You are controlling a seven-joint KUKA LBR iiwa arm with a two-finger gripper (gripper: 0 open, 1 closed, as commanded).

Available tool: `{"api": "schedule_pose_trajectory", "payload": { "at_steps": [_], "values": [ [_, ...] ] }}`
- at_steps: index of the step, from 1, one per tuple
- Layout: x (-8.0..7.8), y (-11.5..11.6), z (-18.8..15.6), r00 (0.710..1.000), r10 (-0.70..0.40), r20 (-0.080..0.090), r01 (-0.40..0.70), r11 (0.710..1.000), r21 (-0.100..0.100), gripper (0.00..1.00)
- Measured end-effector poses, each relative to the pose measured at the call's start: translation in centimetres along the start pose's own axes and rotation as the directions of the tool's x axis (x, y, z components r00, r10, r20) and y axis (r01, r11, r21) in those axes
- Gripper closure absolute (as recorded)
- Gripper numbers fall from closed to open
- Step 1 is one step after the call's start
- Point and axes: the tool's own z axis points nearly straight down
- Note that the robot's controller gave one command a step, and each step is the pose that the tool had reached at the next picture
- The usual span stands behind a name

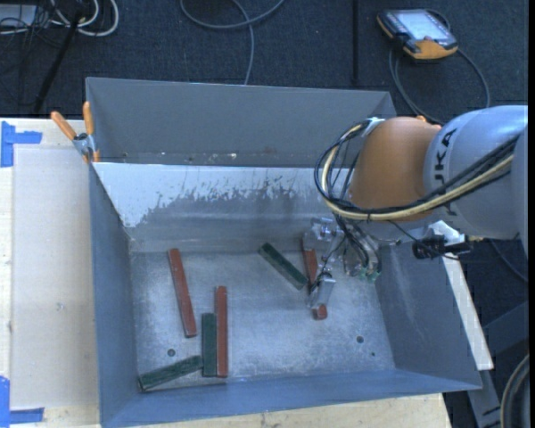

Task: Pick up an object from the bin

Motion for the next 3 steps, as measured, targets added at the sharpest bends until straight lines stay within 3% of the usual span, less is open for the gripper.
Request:
{"api": "schedule_pose_trajectory", "payload": {
  "at_steps": [1,2,3],
  "values": [
    [-1.9,0.6,3.9,0.999,0.034,-0.009,-0.034,0.999,0.003,0.0],
    [-0.4,-0.7,4.6,0.966,0.259,-0.01,-0.259,0.966,0.005,0.0],
    [-1.4,0.3,4.1,0.998,0.07,-0.008,-0.07,0.998,0.003,0.0]
  ]
}}
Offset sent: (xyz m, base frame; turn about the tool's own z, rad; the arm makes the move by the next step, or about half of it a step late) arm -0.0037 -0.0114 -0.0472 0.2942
